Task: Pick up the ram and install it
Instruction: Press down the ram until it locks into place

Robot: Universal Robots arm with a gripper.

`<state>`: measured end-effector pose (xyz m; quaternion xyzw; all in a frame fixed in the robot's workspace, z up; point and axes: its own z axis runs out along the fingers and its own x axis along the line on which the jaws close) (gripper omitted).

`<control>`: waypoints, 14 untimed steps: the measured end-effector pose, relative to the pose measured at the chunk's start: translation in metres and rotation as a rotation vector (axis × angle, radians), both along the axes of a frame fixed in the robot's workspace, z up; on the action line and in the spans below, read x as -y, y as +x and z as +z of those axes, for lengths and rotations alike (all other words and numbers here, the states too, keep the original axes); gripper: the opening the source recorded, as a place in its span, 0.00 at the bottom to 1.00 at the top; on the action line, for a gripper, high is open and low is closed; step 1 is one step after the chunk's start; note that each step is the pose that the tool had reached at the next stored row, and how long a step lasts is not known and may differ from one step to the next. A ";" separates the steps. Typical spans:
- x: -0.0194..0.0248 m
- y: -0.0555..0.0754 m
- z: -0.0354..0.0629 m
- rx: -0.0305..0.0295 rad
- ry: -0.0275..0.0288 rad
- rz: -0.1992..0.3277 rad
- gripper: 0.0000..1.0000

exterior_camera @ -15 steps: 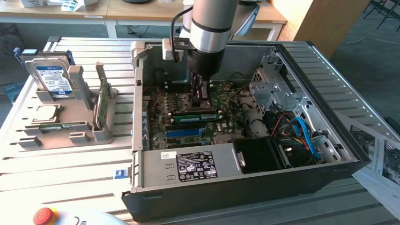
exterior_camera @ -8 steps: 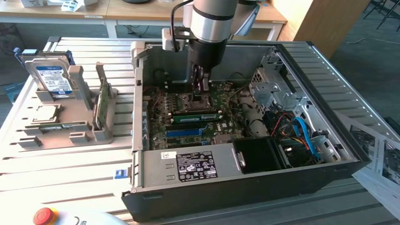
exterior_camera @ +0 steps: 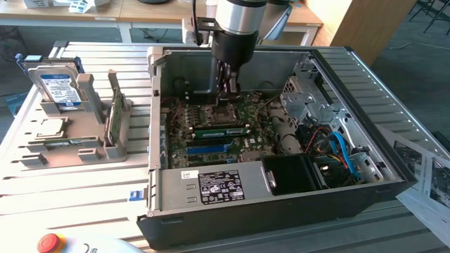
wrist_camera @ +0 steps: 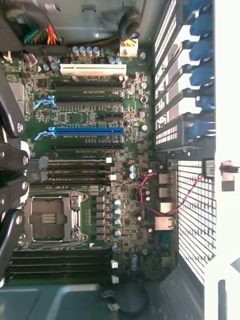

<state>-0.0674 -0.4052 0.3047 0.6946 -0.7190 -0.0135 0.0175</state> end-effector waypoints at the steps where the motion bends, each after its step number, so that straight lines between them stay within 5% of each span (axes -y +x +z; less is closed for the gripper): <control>1: 0.0000 0.000 0.0034 -0.0001 -0.0001 0.000 0.10; 8: 0.0000 0.000 0.0261 -0.0011 -0.0014 0.000 0.10; 14: 0.0000 0.000 0.0274 -0.0013 -0.0014 0.000 0.10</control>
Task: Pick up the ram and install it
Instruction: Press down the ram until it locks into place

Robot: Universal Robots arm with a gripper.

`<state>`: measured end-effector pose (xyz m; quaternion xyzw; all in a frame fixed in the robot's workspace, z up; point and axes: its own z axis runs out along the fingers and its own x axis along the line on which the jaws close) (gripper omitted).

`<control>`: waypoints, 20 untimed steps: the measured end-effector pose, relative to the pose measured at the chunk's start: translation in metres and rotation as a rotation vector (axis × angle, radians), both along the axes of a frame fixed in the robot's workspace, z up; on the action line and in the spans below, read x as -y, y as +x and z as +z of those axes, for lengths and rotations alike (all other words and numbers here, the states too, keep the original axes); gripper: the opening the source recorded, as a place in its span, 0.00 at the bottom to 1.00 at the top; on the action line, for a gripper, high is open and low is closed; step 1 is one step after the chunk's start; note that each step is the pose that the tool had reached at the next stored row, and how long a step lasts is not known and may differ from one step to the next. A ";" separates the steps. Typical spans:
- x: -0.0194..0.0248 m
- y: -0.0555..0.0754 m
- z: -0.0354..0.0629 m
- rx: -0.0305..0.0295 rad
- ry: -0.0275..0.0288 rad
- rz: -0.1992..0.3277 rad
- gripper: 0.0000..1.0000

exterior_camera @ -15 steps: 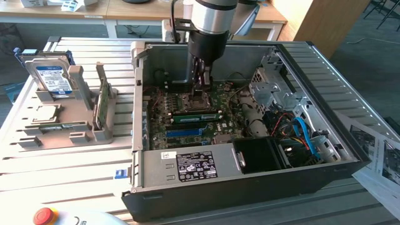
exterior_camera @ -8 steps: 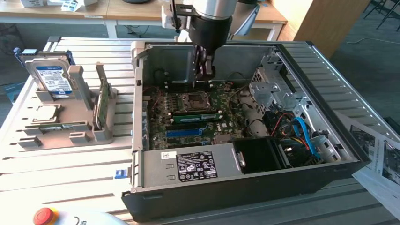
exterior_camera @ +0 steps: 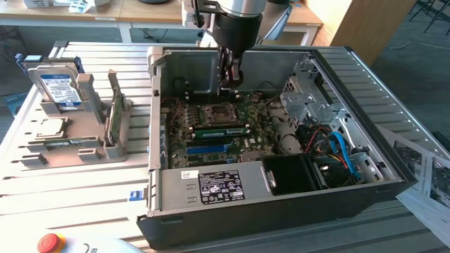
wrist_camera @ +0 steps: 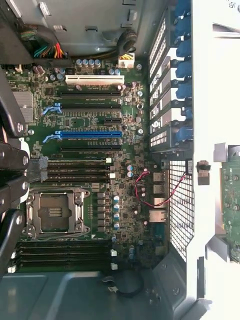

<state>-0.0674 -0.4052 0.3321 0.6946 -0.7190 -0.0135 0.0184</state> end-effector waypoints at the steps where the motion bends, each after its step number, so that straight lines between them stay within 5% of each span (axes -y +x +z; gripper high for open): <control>1: 0.0000 0.000 0.0001 -0.0001 -0.0001 0.000 0.10; 7: -0.0007 0.000 0.0012 0.0023 -0.0058 0.000 0.10; 15: -0.0008 0.000 0.0012 0.0068 -0.0063 0.000 0.10; 20: -0.0011 0.000 0.0012 0.0179 -0.0066 0.000 0.10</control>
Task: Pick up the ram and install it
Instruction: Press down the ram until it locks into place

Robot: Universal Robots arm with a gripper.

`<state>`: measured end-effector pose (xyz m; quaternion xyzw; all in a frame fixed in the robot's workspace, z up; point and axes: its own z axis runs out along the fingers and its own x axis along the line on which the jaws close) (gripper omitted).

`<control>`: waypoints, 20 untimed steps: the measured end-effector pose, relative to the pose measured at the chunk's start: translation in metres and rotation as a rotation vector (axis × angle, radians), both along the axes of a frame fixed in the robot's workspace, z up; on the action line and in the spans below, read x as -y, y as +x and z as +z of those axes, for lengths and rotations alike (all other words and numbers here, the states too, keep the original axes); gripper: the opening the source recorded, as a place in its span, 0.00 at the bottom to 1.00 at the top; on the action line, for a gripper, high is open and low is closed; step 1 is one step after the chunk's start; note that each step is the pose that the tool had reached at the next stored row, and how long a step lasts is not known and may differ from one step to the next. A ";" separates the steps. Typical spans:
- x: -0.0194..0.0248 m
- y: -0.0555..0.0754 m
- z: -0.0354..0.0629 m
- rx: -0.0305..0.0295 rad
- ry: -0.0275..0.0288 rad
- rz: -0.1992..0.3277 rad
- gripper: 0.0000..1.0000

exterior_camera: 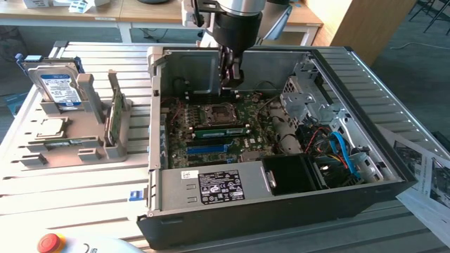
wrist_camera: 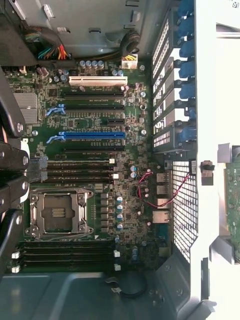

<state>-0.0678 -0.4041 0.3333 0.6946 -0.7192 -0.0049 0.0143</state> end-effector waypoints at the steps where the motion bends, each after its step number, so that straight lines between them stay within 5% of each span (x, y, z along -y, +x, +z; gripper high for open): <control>1: 0.0000 0.000 0.0000 0.0022 0.0000 0.000 0.10; 5: -0.0001 0.000 0.0000 0.0099 -0.0001 0.000 0.10; 10: -0.0001 0.000 0.0021 0.0099 -0.0005 0.000 0.10; 14: -0.0001 0.000 0.0205 0.0100 -0.0020 0.000 0.10; 20: -0.0001 0.000 0.0214 0.0100 -0.0021 0.000 0.10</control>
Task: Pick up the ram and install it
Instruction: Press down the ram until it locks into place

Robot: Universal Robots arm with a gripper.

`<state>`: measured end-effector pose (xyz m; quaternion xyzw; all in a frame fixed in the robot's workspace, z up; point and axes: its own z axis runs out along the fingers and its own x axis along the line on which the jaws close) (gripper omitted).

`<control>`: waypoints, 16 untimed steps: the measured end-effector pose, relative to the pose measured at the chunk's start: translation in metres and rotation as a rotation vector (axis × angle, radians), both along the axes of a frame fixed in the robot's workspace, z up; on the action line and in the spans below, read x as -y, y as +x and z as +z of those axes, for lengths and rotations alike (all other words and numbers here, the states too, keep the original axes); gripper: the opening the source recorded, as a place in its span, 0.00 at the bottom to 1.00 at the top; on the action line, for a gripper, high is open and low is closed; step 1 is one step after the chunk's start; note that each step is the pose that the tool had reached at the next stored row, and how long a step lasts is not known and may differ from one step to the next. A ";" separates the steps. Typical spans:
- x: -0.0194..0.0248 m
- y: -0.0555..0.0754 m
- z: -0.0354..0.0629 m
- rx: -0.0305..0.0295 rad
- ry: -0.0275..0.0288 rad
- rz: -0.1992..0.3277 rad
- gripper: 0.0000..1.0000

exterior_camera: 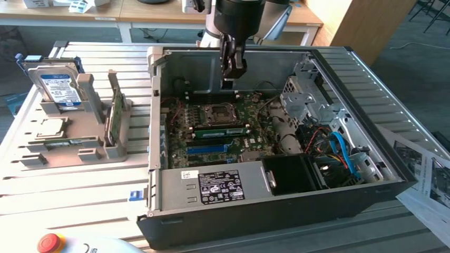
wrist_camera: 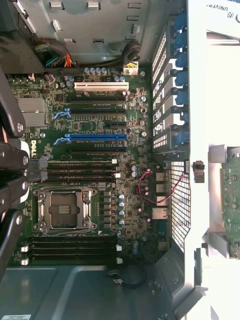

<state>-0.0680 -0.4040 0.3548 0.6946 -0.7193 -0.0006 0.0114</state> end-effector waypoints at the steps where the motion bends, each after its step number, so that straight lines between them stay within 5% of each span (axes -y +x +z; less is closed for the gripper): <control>1: 0.0000 0.000 0.0000 0.0000 0.0000 0.000 0.10; 10: 0.0000 0.000 0.0000 0.0000 -0.0001 -0.005 0.10; 16: 0.0000 0.000 0.0000 0.0000 0.0000 -0.064 0.10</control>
